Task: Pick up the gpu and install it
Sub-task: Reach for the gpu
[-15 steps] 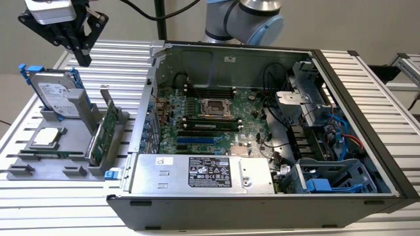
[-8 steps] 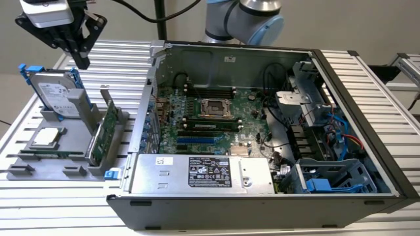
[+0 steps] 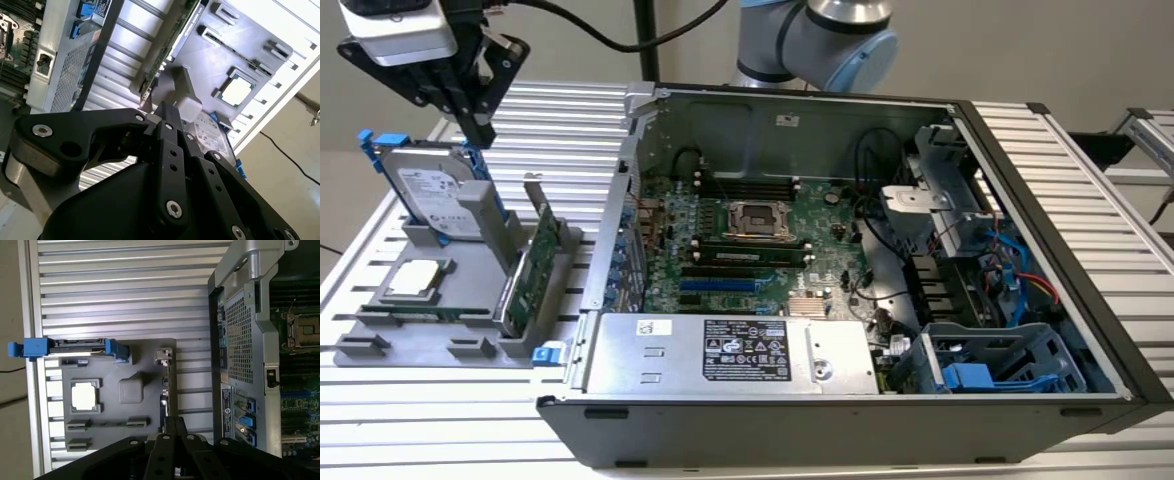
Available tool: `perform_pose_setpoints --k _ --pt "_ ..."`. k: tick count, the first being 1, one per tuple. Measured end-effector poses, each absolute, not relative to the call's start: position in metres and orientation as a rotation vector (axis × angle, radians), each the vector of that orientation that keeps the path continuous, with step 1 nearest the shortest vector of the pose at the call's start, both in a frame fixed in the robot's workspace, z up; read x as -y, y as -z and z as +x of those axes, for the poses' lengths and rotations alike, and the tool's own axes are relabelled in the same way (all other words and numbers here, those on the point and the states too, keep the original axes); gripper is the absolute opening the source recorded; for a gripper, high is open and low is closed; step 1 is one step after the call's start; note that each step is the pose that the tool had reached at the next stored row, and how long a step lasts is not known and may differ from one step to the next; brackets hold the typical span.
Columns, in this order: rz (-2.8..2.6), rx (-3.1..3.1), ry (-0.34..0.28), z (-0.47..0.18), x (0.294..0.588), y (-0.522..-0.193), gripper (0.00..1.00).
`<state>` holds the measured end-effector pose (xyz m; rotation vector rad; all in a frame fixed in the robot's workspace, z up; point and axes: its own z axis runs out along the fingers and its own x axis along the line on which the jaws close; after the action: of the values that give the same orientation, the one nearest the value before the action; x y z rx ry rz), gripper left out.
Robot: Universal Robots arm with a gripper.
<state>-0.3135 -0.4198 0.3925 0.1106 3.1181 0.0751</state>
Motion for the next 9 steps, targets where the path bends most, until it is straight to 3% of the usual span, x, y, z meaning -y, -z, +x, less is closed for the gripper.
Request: perform_pose_setpoints --k 9 --pt "0.111 -3.118 -0.075 -0.3174 0.4293 -0.3925 0.0"
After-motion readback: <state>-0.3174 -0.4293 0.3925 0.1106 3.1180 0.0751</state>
